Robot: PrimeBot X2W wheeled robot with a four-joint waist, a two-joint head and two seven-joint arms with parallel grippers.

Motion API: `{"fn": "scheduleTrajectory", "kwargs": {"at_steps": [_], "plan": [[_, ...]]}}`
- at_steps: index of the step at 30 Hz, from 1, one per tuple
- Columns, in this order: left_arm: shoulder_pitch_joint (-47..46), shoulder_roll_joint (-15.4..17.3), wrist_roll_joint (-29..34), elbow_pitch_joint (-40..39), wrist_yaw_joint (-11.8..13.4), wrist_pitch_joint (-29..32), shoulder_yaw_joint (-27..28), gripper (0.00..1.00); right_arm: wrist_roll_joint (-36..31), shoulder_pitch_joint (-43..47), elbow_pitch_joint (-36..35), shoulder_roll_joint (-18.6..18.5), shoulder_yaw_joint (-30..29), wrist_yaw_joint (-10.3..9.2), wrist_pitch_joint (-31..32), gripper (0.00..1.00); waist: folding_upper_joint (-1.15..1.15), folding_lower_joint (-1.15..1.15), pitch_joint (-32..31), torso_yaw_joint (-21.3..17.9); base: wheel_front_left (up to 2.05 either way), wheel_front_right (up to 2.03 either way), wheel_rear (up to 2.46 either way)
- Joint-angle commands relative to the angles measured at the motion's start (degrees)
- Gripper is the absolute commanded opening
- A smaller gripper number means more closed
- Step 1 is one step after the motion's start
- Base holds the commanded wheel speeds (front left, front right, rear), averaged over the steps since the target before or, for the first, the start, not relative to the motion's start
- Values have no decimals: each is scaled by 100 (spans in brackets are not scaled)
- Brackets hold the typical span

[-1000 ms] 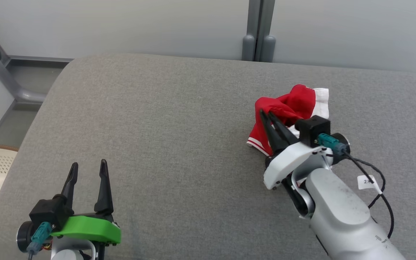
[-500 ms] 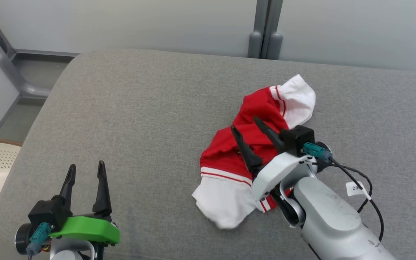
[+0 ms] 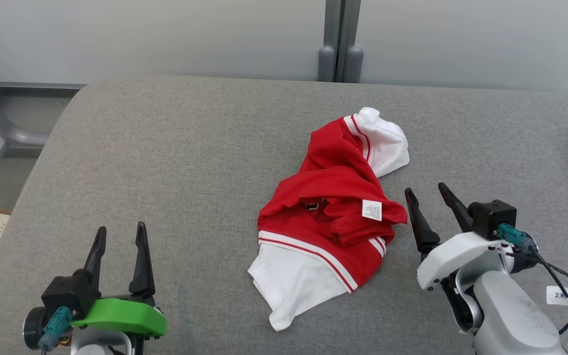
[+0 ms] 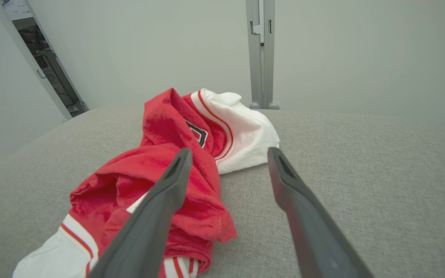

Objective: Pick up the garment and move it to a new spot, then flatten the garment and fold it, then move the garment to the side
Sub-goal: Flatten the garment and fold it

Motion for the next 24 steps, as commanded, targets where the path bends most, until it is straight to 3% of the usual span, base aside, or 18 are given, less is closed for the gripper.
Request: {"fn": "scheduleTrajectory", "kwargs": {"at_steps": [1, 11, 12, 13, 14, 15, 20, 24], "plan": [[10, 7, 10, -5, 6, -15, -10, 100, 29, 58, 55, 19, -26, 0, -14, 100, 0, 0, 56, 34, 0, 0, 0], [-183, 7, -8, 63, -23, -15, -110, 100, 372, -235, 950, 186, 127, 0, -14, 100, 0, 0, 281, 260, 0, 0, 0], [-197, 7, -7, 68, -24, -15, -113, 100, 423, -287, 1076, 215, 151, 0, -14, 85, 0, 0, 292, 275, 0, 0, 0], [-205, 7, -4, 71, -26, -15, -119, 100, 473, -331, 1191, 241, 178, 0, -14, 41, 0, 0, 300, 287, 0, 0, 0], [-215, 7, -3, 82, -28, -15, -130, 100, 504, -388, 1321, 253, 232, 0, -13, 5, 0, 0, 308, 305, 0, 0, 0], [-220, 7, -2, 90, -29, -15, -141, 100, 529, -447, 1392, 251, 251, 0, -13, 0, 0, 0, 310, 323, 0, 0, 0], [-180, 7, 3, 120, 9, -15, -140, 100, 650, -555, 1617, 163, 284, 0, -14, 0, 0, 0, 256, 324, 0, 0, 0], [-50, 7, -12, 120, 51, -15, -91, 100, 526, -516, 1329, -64, 147, 0, -14, 0, 0, 0, 150, 199, 0, 0, 0]]}}
